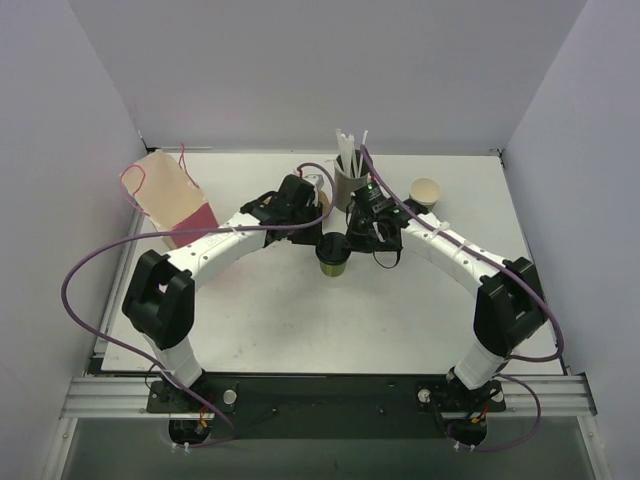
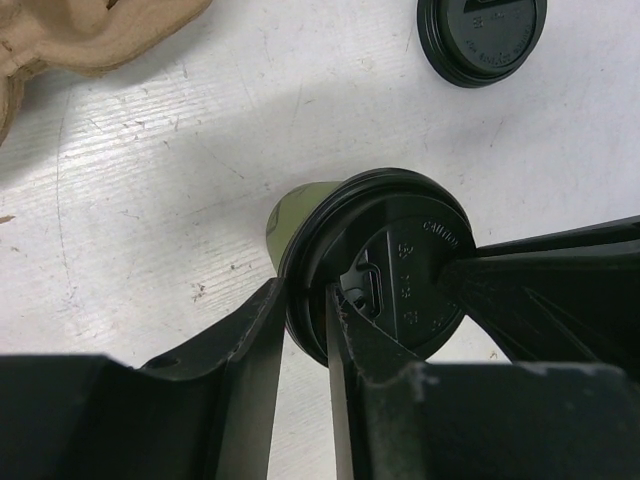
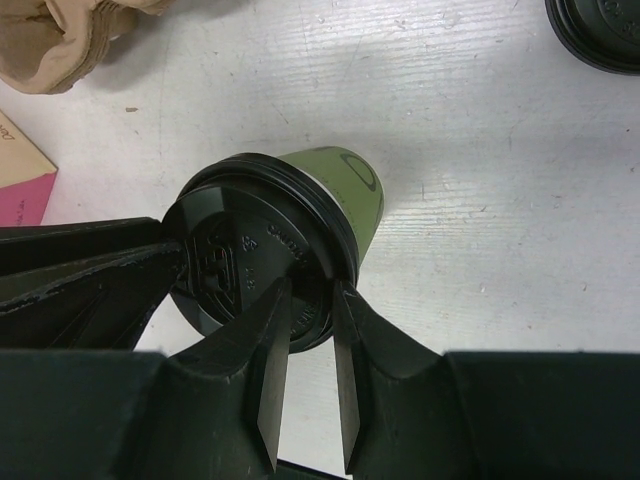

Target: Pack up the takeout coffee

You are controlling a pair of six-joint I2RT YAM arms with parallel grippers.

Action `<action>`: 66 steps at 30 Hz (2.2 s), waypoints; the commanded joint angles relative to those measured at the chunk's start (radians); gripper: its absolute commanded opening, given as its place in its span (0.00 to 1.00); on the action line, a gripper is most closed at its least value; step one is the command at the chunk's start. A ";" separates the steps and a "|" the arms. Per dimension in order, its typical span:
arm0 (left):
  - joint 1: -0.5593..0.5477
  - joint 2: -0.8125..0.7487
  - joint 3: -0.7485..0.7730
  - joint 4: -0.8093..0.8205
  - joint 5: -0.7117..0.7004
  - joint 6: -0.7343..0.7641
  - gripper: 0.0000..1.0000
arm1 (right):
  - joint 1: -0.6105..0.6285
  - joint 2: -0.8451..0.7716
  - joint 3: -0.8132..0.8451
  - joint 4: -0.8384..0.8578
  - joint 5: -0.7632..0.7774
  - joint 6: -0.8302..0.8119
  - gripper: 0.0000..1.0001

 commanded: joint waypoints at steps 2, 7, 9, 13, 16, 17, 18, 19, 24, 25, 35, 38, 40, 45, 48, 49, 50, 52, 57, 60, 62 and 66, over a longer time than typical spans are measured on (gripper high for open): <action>-0.005 0.027 0.048 -0.080 0.072 0.031 0.36 | 0.005 0.025 0.058 -0.077 -0.032 -0.016 0.20; 0.002 0.018 0.090 -0.086 0.079 0.044 0.41 | -0.008 0.017 0.076 -0.086 -0.029 -0.017 0.20; 0.010 0.012 0.098 -0.083 0.087 0.042 0.43 | -0.012 0.017 0.089 -0.090 -0.029 -0.020 0.20; 0.021 -0.002 0.110 -0.080 0.101 0.039 0.45 | -0.015 0.015 0.110 -0.096 -0.029 -0.028 0.20; 0.025 -0.017 0.107 -0.077 0.118 0.033 0.45 | -0.015 0.017 0.125 -0.105 -0.029 -0.030 0.20; 0.025 -0.020 0.099 -0.077 0.119 0.030 0.45 | -0.015 0.017 0.128 -0.105 -0.032 -0.030 0.20; 0.027 -0.028 0.095 -0.074 0.122 0.028 0.46 | -0.015 0.018 0.135 -0.106 -0.034 -0.033 0.20; 0.026 -0.034 0.087 -0.071 0.125 0.027 0.45 | -0.013 0.020 0.138 -0.109 -0.035 -0.033 0.20; 0.025 -0.073 0.033 -0.060 0.139 -0.007 0.45 | -0.010 0.026 0.156 -0.135 0.011 -0.072 0.20; 0.025 -0.077 0.026 -0.055 0.139 -0.013 0.45 | -0.012 0.029 0.167 -0.140 0.017 -0.085 0.20; 0.018 -0.132 -0.080 -0.006 0.164 -0.078 0.35 | -0.019 0.103 0.227 -0.093 -0.032 -0.341 0.23; 0.013 -0.131 -0.079 -0.002 0.178 -0.081 0.33 | -0.021 0.132 0.248 -0.090 -0.061 -0.372 0.23; 0.009 -0.125 -0.076 -0.002 0.178 -0.082 0.32 | -0.021 0.137 0.248 -0.090 -0.063 -0.378 0.23; 0.009 -0.110 -0.067 0.002 0.182 -0.082 0.30 | -0.022 0.135 0.225 -0.096 -0.053 -0.364 0.23; 0.009 -0.094 -0.059 0.003 0.182 -0.079 0.29 | -0.021 0.127 0.208 -0.108 -0.040 -0.337 0.22; 0.009 -0.093 -0.057 0.002 0.181 -0.079 0.29 | -0.021 0.124 0.204 -0.117 -0.037 -0.323 0.22; 0.010 -0.088 -0.057 0.002 0.179 -0.079 0.28 | -0.021 0.121 0.201 -0.123 -0.032 -0.312 0.22; 0.010 -0.080 -0.048 -0.003 0.175 -0.076 0.28 | -0.018 0.117 0.187 -0.140 -0.037 -0.284 0.19; 0.013 -0.057 -0.028 -0.017 0.155 -0.064 0.27 | 0.004 0.094 0.159 -0.171 -0.038 -0.206 0.18; 0.018 -0.044 -0.011 -0.025 0.138 -0.053 0.27 | 0.019 0.071 0.133 -0.175 -0.041 -0.165 0.18; 0.025 -0.034 -0.001 -0.026 0.133 -0.045 0.27 | 0.030 0.051 0.110 -0.175 -0.037 -0.143 0.18; 0.036 -0.016 0.022 -0.035 0.129 -0.035 0.27 | 0.042 0.020 0.078 -0.174 -0.034 -0.099 0.17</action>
